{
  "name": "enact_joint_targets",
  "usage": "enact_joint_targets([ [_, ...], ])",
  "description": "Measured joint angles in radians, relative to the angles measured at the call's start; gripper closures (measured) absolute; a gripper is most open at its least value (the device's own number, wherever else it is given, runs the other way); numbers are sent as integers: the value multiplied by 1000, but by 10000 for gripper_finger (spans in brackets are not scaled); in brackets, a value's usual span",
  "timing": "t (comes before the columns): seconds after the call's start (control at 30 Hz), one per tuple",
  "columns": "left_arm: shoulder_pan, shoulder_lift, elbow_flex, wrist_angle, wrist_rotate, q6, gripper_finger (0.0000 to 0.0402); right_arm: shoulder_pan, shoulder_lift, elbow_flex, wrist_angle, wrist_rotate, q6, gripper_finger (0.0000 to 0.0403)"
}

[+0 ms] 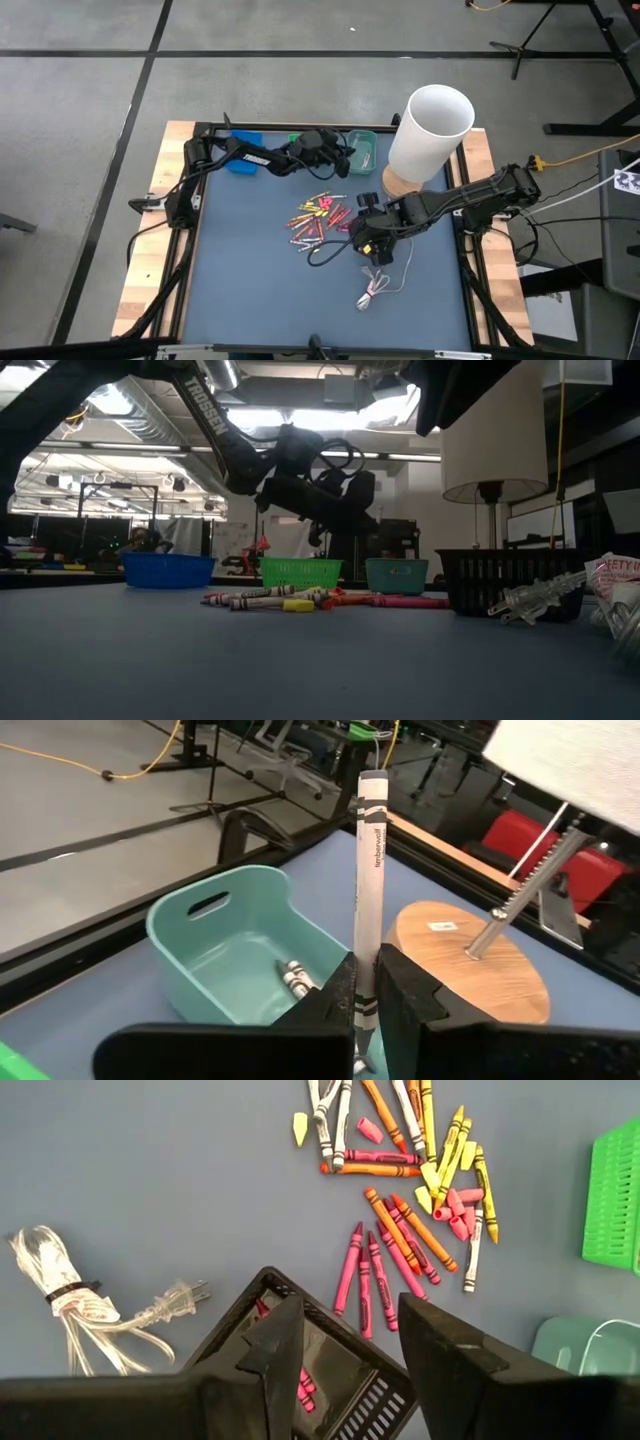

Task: Sort crayons
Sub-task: Put the gray crayon into the dark green bin

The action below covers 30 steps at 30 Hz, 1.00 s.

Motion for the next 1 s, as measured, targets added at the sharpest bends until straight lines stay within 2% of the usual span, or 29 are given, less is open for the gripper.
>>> enact_joint_targets([
  [0.13,0,0,0,0,0,0,383,0,0,0,0,0,-7,240],
  [0.43,-12,0,0,1,0,1,329,0,0,0,-1,0,-7,240],
  [0.63,-11,0,1,-12,5,1,326,0,0,0,0,0,-7,240],
  [0.7,-5,-1,1,-19,51,5,328,0,0,0,2,0,-7,240],
  [0.8,9,-25,1,-46,177,61,332,0,0,0,6,-4,-4,240],
  [0.9,17,-74,1,-144,278,126,332,0,0,0,7,-37,18,239],
  [1.0,10,-139,2,-310,310,210,333,0,4,0,13,-65,25,240],
])
